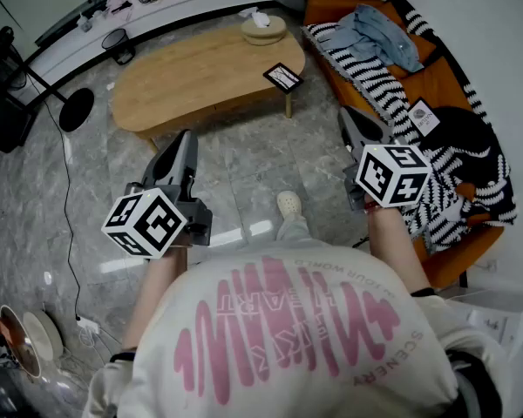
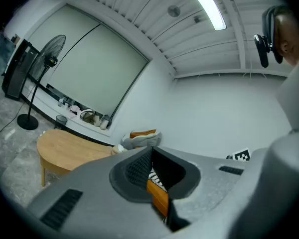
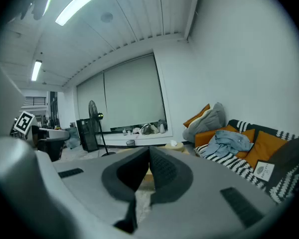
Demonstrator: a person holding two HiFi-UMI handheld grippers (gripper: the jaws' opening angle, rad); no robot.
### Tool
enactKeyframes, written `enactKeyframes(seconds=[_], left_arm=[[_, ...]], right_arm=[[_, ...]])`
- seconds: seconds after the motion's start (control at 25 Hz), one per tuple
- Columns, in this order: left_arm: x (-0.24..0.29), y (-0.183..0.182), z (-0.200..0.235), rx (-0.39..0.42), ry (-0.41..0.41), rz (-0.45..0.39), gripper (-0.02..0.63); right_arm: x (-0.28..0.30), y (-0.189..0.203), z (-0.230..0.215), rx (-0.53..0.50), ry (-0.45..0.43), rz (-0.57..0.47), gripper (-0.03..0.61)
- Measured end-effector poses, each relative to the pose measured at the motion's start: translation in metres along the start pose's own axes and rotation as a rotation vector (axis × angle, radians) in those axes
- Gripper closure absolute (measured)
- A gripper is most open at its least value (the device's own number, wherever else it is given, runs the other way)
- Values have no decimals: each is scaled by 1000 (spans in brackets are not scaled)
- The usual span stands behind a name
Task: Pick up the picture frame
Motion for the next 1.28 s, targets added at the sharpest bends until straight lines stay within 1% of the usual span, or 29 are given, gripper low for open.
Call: enactKeyframes(seconds=[0.24,0.48,0.72,1.04,1.28], left_arm=[[5,6,0,-6,-8,9,611],[30,17,6,-30,-43,41,611],[75,19,8,-58,-98,42,611],[147,0,8,-81,-171,-20,611],[185,-3,1,-106,-219,-40,611]], right_arm=[[2,6,-8,6,6,15,574],[21,7,-32,41,-11,5,574],[62,-4,-80,48,-31,48,574],[124,-45,-150,19,-78,45,574],[162,-58,-189,23,-127,77,574]])
Point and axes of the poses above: the fingertips, and each gripper's own axes: x forward along the fingers, z to its left, y out of its underside, the point moved 2 cm from there along -x, backward along the fingers, and after that the axes turned 11 degrees about -y, right-handed, at the moved point
